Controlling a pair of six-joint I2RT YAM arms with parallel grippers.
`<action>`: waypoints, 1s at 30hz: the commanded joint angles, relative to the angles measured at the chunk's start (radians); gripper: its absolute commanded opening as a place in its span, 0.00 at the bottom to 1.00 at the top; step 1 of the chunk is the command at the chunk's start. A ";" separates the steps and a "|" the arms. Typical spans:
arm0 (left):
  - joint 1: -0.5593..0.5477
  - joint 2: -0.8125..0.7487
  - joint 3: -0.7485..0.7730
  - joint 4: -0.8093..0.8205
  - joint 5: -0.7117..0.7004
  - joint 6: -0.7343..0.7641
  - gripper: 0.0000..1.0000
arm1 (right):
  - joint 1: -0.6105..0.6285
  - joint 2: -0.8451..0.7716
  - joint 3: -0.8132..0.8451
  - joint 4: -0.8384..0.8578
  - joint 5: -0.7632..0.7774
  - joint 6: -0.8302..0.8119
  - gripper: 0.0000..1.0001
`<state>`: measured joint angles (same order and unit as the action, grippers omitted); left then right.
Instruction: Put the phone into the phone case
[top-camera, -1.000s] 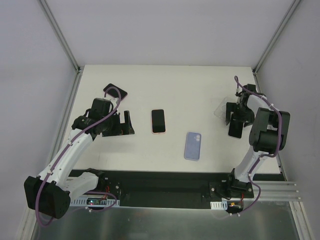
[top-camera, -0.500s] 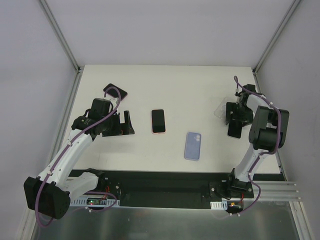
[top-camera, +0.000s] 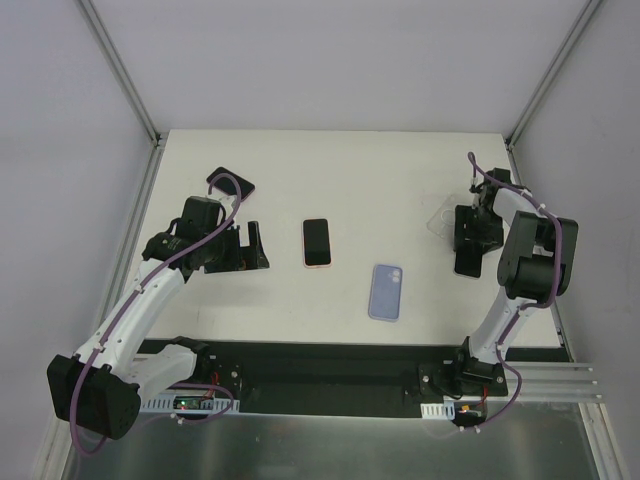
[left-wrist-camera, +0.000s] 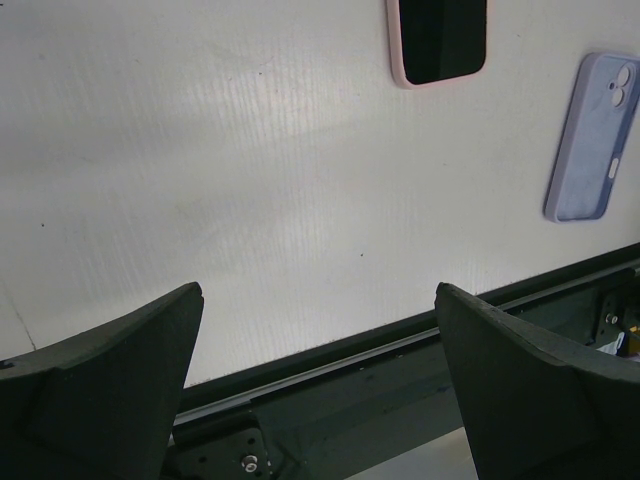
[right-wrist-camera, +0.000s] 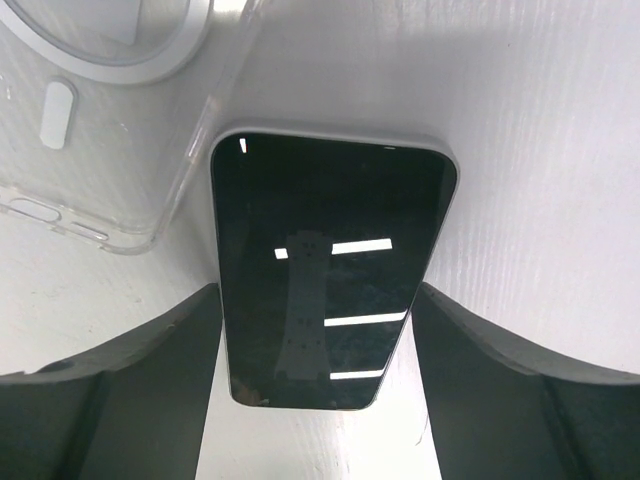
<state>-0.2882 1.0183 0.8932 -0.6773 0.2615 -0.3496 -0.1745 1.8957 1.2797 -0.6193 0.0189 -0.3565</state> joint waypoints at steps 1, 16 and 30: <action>-0.005 -0.018 0.032 0.010 0.016 0.023 0.99 | -0.005 -0.040 0.027 -0.085 0.013 0.020 0.63; 0.001 -0.009 0.026 0.016 0.044 0.024 0.99 | 0.111 -0.265 -0.166 -0.111 -0.102 0.132 0.59; 0.001 -0.018 0.016 0.016 0.027 0.017 0.99 | 0.371 -0.592 -0.378 0.033 -0.269 0.428 0.54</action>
<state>-0.2882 1.0183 0.8932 -0.6701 0.2844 -0.3489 0.1307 1.3972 0.9367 -0.6525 -0.2188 -0.0826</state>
